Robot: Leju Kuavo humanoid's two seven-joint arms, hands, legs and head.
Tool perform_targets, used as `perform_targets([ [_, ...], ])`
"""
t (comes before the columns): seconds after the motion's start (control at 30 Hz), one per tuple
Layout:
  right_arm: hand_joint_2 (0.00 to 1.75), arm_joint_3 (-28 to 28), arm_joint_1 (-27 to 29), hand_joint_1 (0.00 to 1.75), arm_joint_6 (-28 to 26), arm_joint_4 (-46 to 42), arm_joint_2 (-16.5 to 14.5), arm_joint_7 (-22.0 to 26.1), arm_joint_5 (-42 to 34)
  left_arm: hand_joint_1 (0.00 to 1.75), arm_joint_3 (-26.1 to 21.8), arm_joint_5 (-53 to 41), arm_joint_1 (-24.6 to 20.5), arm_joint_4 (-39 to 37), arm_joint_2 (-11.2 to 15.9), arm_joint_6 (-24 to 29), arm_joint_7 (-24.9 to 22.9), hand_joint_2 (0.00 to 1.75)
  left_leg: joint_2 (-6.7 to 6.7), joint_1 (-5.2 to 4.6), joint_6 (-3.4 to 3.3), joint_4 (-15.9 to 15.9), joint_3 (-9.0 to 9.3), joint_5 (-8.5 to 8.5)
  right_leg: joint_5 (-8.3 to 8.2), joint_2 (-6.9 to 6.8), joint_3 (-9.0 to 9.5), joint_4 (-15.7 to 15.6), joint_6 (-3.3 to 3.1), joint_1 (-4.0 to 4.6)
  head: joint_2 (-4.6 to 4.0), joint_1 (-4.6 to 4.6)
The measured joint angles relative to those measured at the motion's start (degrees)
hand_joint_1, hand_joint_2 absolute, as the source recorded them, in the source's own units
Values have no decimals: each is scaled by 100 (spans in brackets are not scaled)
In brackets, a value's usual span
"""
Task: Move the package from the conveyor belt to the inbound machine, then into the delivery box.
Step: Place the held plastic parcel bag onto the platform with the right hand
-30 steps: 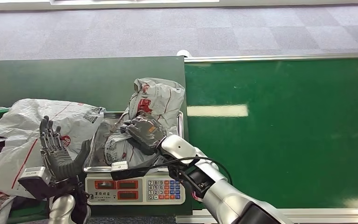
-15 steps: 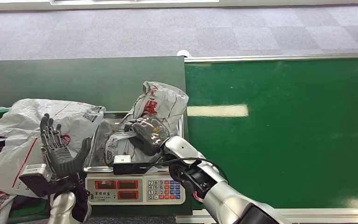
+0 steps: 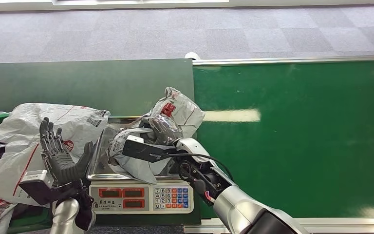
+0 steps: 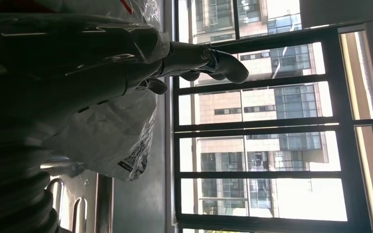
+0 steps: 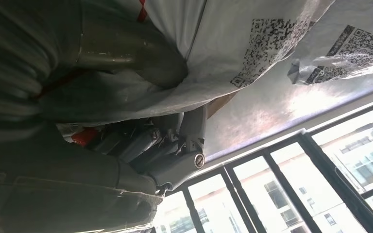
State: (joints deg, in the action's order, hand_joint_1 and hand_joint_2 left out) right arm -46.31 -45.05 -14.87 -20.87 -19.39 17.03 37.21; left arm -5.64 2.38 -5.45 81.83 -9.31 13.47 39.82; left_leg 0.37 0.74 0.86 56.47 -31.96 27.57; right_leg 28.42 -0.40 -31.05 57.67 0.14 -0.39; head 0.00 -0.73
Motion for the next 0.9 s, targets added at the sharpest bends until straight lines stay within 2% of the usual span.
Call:
perform_targets([
  [0.2, 175, 2, -14, 172, 61, 2, 0, 327, -71, 0, 47, -69, -5, 65, -5, 115, 0, 175, 0, 0, 0, 0, 0, 0, 0, 0, -1, 0, 0, 0, 0, 0],
  [0.33, 175, -1, -26, 37, 175, 2, 0, 534, -69, 0, 75, -72, -30, 82, -4, 114, 0, 175, 0, 0, 0, 0, 0, 0, 0, 0, -1, 0, 0, 0, 0, 1],
  [0.43, 175, -11, -29, 28, 284, 2, 0, 851, -62, 0, 105, -83, -69, 82, -5, 124, 0, 175, 0, 0, 0, 0, 0, 0, 0, 0, 0, 0, 0, 0, 0, 1],
  [0.53, 175, -20, -29, 3, 311, 2, 0, 962, -60, 0, 136, -89, -79, 82, -5, 130, 0, 175, 0, 0, 0, 0, 0, 0, 0, 0, 0, 0, 0, 0, 0, 1],
  [0.57, 175, -21, -29, 0, 323, 2, 0, 975, -59, 0, 141, -90, -81, 82, -5, 130, 0, 175, 0, 0, 0, 0, 0, 0, 0, 0, -1, 0, 0, 0, 0, 1],
  [0.9, 175, -162, -30, 0, 580, -1, -3, 1523, 34, 0, 140, -56, -92, 82, -3, 64, 0, 175, 0, 0, 0, 0, 0, 0, 0, 0, 0, 0, 0, 0, 0, 1],
])
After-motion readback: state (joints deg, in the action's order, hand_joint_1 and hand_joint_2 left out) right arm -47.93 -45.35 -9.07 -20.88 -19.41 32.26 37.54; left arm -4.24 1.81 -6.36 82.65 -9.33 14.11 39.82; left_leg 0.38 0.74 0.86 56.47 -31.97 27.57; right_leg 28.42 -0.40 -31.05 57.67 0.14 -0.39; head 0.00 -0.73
